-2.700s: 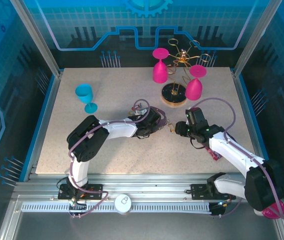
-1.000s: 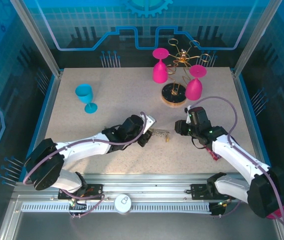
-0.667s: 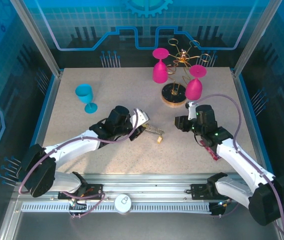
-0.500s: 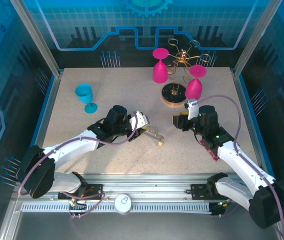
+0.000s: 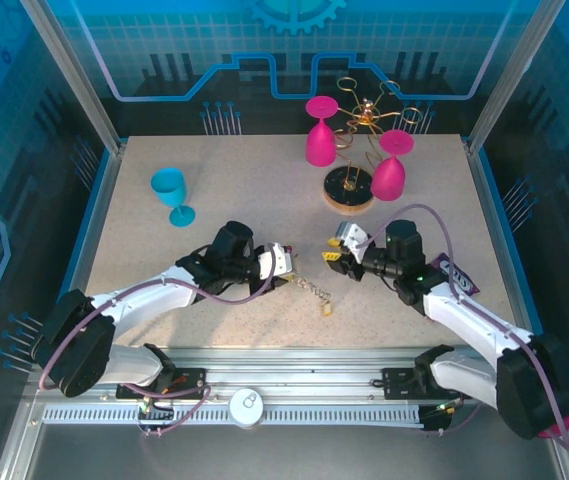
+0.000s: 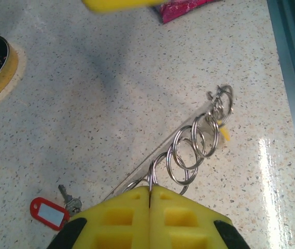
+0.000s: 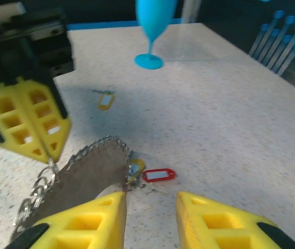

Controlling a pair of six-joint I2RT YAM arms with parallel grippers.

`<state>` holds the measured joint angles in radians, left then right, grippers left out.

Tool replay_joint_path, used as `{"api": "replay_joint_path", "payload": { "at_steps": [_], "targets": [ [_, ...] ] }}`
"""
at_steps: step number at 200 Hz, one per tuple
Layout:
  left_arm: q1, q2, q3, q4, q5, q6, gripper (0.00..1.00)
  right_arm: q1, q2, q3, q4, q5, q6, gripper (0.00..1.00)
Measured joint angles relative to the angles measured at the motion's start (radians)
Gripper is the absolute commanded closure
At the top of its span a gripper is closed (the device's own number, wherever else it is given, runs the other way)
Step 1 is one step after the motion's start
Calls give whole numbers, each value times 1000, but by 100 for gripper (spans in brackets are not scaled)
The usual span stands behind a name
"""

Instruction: Put the keys on the keyring

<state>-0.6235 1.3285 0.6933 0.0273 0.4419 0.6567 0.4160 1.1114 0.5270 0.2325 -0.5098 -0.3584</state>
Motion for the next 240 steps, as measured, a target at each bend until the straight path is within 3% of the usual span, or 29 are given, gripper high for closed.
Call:
{"api": "replay_joint_path", "payload": {
  "at_steps": [45, 97, 140, 240],
  "targets": [
    [13, -20, -107, 69, 8, -48, 100, 78, 136, 6, -2, -71, -156, 74],
    [29, -81, -159, 175, -11, -132, 100, 154, 216, 18, 9, -97, -208, 74],
    [32, -86, -172, 222, -10, -162, 100, 187, 249, 15, 111, -97, -185, 81],
    [32, -86, -181, 244, 0, -161, 100, 184, 329, 19, 248, -103, -132, 80]
  ]
}}
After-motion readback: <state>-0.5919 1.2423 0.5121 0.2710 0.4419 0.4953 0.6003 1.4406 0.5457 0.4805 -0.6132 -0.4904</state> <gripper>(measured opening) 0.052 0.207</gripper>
